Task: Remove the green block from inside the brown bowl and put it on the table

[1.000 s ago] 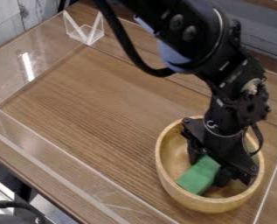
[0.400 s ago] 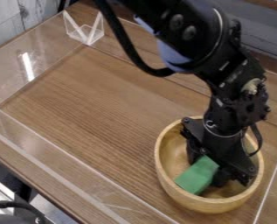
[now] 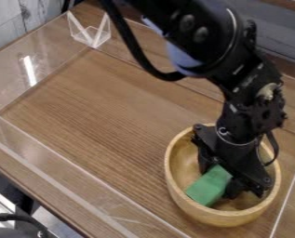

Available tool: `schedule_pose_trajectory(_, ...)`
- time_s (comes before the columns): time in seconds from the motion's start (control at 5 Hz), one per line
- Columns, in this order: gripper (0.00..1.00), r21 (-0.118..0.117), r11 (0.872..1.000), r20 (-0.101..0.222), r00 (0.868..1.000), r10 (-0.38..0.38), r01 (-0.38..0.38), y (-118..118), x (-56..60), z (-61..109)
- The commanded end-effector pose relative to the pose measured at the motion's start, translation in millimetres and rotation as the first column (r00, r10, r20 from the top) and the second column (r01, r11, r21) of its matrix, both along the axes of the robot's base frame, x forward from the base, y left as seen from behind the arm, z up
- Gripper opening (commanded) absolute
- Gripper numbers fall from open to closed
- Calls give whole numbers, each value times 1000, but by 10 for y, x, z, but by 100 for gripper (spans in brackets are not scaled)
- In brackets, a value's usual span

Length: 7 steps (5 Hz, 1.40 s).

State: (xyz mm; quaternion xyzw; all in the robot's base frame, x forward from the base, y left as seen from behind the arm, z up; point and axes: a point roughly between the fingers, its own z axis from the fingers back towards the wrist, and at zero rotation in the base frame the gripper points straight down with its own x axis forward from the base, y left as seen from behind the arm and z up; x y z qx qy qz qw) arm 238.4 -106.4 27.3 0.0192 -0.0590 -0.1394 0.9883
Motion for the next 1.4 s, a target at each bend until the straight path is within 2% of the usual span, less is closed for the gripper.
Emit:
schedule_pose_trajectory(0.0,0,-19,1000,49,999,3,-3,8,69,133)
schedule_pose_trajectory(0.4,0,-16,1000,50,999,-4,5,22,67,127)
schedule_pose_trajectory(1.2,0,-13,1000,46,999,-8,8,70,59,248)
